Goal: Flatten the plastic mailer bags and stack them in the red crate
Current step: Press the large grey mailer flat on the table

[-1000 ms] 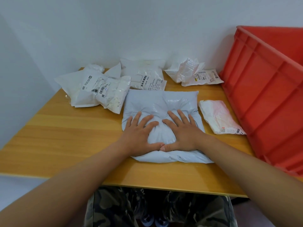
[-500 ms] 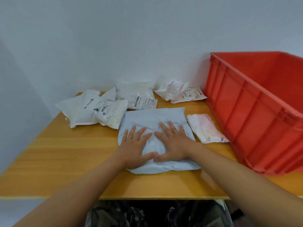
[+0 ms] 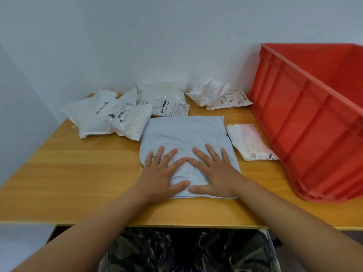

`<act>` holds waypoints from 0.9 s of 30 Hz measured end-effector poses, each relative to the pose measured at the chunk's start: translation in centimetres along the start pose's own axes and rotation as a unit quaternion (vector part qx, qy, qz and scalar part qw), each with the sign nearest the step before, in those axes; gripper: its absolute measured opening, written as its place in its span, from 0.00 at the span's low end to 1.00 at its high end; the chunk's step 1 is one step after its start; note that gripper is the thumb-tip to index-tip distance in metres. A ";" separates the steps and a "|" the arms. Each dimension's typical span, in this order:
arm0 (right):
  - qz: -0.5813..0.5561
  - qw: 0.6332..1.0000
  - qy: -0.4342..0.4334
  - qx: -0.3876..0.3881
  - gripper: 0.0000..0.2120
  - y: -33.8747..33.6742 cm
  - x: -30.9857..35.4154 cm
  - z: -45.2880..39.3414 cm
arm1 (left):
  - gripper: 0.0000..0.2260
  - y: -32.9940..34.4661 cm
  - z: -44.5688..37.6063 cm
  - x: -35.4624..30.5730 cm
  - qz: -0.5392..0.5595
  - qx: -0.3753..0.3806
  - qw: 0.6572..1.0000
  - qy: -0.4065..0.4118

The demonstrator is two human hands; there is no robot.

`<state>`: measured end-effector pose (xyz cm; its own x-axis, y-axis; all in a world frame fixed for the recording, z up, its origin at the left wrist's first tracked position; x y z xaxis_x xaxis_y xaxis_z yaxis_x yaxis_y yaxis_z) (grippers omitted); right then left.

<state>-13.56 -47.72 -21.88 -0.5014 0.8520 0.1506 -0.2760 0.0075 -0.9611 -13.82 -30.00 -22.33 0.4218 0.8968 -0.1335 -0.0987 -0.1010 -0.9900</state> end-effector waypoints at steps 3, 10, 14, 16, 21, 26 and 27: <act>0.006 1.000 0.004 0.002 0.44 0.1 0.0 0.0 | 0.45 0.3 -0.1 0.1 -0.008 0.001 1.000 -0.004; 0.012 1.000 0.009 0.012 0.45 0.3 0.0 -0.2 | 0.39 0.3 -0.1 -0.1 -0.031 0.008 0.999 -0.011; 0.021 1.000 0.010 0.020 0.45 0.5 0.0 -0.3 | 0.39 0.5 -0.1 0.0 -0.032 0.008 0.999 -0.012; 0.021 0.999 0.011 0.024 0.46 0.5 0.0 -0.2 | 0.39 0.5 -0.1 -0.1 -0.028 0.014 0.999 -0.012; -0.006 1.000 0.012 0.013 0.47 0.3 -0.1 0.0 | 0.40 0.2 -0.1 0.1 0.021 0.028 0.999 -0.016; -0.006 0.999 0.039 -0.020 0.49 0.1 -0.1 0.2 | 0.37 -0.7 -0.4 -0.2 0.076 -0.010 0.996 -0.051; -0.008 0.999 0.043 -0.012 0.49 0.1 0.0 0.2 | 0.37 -0.8 -0.5 -0.4 0.076 -0.026 0.995 -0.061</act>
<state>-13.70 -47.84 -21.97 -0.4254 0.8931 0.1461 -0.2625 0.0327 -0.9644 -13.48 -30.52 -21.54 0.2924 0.9151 -0.2777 -0.1052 -0.2578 -0.9605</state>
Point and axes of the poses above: each hand's wrist, its own z-axis away from the middle knuckle, its own y-axis out of the palm, x = y × z, the point moved 6 cm from there along -z, towards the middle knuckle, and after that the axes turned 5 degrees about x, right-handed, at the moved point
